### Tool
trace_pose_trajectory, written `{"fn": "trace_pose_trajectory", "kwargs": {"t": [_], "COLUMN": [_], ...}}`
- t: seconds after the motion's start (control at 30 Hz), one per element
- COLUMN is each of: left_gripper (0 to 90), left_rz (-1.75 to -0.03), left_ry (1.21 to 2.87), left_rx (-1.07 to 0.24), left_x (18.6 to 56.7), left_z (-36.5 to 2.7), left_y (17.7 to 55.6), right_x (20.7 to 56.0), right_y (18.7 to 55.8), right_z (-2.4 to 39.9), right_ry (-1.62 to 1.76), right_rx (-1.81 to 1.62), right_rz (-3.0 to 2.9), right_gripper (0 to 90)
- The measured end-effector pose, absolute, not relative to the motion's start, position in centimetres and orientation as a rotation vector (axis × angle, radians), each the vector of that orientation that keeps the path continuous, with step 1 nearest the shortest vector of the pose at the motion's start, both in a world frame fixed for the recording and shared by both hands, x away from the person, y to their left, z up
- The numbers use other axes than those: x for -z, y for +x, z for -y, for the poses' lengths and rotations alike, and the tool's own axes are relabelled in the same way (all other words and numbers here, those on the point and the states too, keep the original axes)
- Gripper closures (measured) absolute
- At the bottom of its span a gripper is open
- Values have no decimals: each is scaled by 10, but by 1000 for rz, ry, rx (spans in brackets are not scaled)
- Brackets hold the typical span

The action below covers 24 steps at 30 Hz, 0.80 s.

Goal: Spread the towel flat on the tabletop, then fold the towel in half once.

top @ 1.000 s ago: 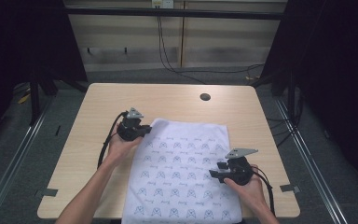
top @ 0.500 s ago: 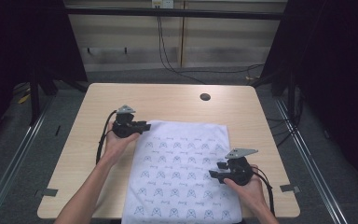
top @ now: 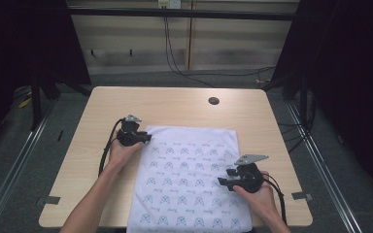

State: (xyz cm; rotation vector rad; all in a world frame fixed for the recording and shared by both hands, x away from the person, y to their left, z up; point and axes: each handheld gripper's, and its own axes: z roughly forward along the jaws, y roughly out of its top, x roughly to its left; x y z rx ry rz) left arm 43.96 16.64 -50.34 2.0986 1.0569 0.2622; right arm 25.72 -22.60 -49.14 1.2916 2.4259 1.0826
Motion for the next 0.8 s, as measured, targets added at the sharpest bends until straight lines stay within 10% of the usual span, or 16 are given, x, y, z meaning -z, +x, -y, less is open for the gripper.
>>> {"fn": "trace_pose_trajectory", "kwargs": {"t": [0.47,0.8], "left_gripper": [557,522], "left_rz": [-994,-1023], "left_ry": [1978,2032], "left_rx": [-227,-215], "left_x": [484,496], "left_z": [-197,-185], "left_y": [404,414], "right_x": [479,486], "right_y": [262,332], "right_z": [247,237], "right_ry": [1330,1357], "right_rx": [-1145,-1049], "right_rz": [-2318,-2306], "right_gripper": [482,474]}}
